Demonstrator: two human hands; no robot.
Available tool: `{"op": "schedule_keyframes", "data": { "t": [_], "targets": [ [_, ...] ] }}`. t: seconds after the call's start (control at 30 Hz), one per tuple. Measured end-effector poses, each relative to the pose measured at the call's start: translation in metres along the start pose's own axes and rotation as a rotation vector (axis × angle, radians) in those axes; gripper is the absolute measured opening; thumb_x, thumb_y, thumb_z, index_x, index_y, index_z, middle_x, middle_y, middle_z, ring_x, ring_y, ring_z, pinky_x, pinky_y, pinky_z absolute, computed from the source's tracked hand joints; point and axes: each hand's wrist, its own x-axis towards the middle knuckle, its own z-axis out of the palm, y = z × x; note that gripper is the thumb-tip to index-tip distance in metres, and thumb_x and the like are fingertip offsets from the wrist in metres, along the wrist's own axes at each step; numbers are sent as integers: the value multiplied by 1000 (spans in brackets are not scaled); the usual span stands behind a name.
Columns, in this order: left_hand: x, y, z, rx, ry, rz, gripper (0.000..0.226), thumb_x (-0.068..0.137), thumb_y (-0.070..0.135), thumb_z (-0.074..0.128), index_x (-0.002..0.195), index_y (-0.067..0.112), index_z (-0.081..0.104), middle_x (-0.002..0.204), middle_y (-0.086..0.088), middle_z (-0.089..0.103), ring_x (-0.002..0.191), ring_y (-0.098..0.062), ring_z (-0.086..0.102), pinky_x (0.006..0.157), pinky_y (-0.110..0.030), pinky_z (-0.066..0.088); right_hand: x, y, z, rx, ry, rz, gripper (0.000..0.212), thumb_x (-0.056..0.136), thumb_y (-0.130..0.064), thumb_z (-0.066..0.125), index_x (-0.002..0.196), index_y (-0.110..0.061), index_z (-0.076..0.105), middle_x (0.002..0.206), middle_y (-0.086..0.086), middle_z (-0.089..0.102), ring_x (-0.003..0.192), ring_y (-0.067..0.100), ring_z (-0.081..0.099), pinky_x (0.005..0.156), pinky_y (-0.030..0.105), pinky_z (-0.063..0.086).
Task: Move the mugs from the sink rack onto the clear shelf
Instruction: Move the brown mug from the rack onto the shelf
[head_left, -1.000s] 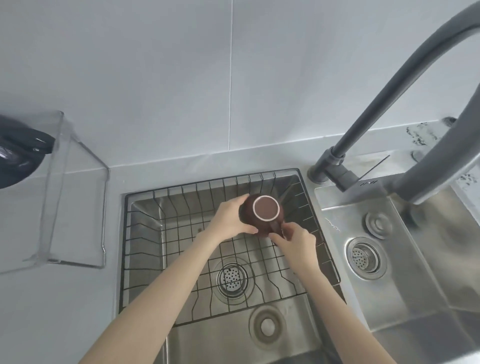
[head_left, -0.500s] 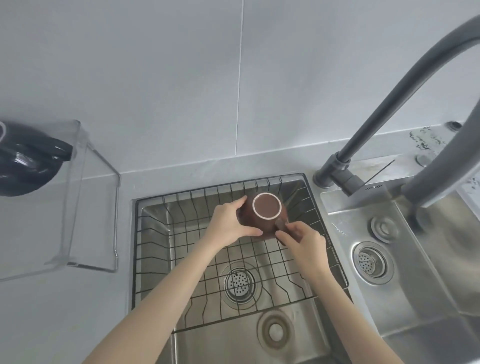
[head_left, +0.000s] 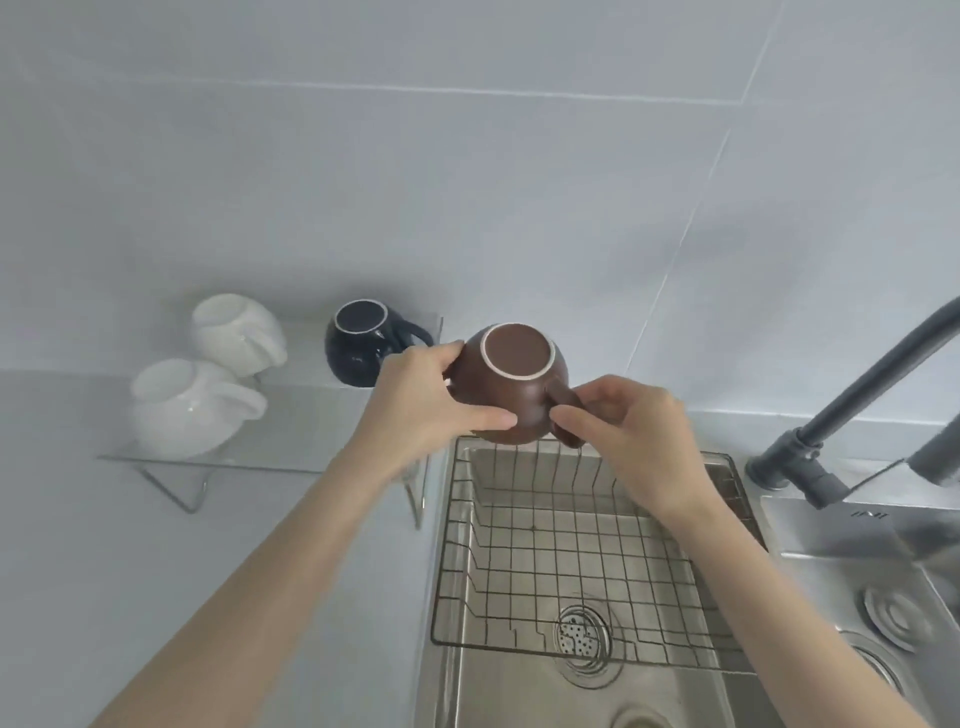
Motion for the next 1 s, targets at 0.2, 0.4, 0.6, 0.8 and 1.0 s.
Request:
{"op": "schedule_keyframes", "data": {
  "t": [0.2, 0.4, 0.6, 0.8, 1.0],
  "targets": [
    [-23, -32, -73, 24, 113, -92, 56, 40, 37, 79, 94, 25, 68, 93, 1, 74, 91, -15, 67, 87, -41, 53, 9, -42, 69, 3, -139, -56, 9, 76, -14, 66, 78, -5, 67, 63, 4, 69, 51, 1, 55, 47, 3, 39],
    [-26, -78, -98, 10, 148, -196, 57, 38, 37, 80, 90, 19, 68, 90, -2, 75, 90, -18, 68, 84, -44, 54, 22, -43, 125, -19, -217, -29, 8, 75, -14, 67, 77, -6, 67, 60, 3, 68, 52, 4, 56, 53, 11, 44],
    [-20, -106, -99, -13, 115, -234, 63, 36, 39, 79, 93, 16, 67, 94, -3, 74, 92, -20, 68, 87, -44, 53, 31, -33, 151, -52, -242, 16, 8, 75, -14, 67, 75, -7, 66, 58, 2, 66, 49, 4, 53, 49, 8, 39],
    [-20, -121, -96, -38, 119, -233, 74, 32, 48, 75, 97, 14, 66, 98, -6, 74, 94, -22, 67, 88, -46, 53, 34, -27, 159, -54, -261, 31, 7, 74, -14, 67, 75, -7, 66, 68, 12, 72, 55, 13, 56, 52, 11, 41],
    [-19, -129, -94, -68, 116, -228, 74, 31, 47, 75, 98, 16, 66, 97, -5, 74, 94, -22, 67, 87, -45, 53, 35, -23, 164, -39, -269, 33, 8, 75, -12, 67, 78, -5, 66, 73, 14, 73, 53, 9, 57, 52, 9, 43]
  ]
}}
